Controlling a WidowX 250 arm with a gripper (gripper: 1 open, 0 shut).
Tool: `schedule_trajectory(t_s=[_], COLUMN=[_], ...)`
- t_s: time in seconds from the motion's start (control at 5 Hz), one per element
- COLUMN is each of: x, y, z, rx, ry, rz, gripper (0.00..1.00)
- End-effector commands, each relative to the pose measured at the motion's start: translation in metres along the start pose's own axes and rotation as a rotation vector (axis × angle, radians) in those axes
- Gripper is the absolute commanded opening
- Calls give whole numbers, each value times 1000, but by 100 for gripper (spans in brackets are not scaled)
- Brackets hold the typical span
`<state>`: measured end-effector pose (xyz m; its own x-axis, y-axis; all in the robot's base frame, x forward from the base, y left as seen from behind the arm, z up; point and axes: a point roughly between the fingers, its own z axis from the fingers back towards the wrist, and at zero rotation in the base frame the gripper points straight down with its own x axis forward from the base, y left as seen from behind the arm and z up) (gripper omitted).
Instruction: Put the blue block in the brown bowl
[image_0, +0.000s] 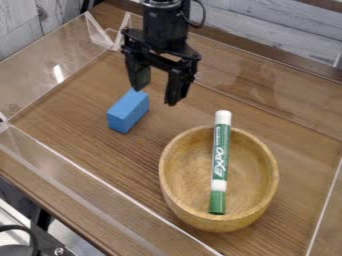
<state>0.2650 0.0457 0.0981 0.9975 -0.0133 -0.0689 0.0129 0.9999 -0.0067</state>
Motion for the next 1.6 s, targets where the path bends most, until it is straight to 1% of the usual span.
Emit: schedule_trajectory(t_s=[0.0,0.8,1.4], x=[2,-2,-5], y=[6,10,12], z=[11,-4,-12], rx=[12,3,-6], ry=[-58,-30,-13], rz=[3,-29,-50], gripper=[100,100,100])
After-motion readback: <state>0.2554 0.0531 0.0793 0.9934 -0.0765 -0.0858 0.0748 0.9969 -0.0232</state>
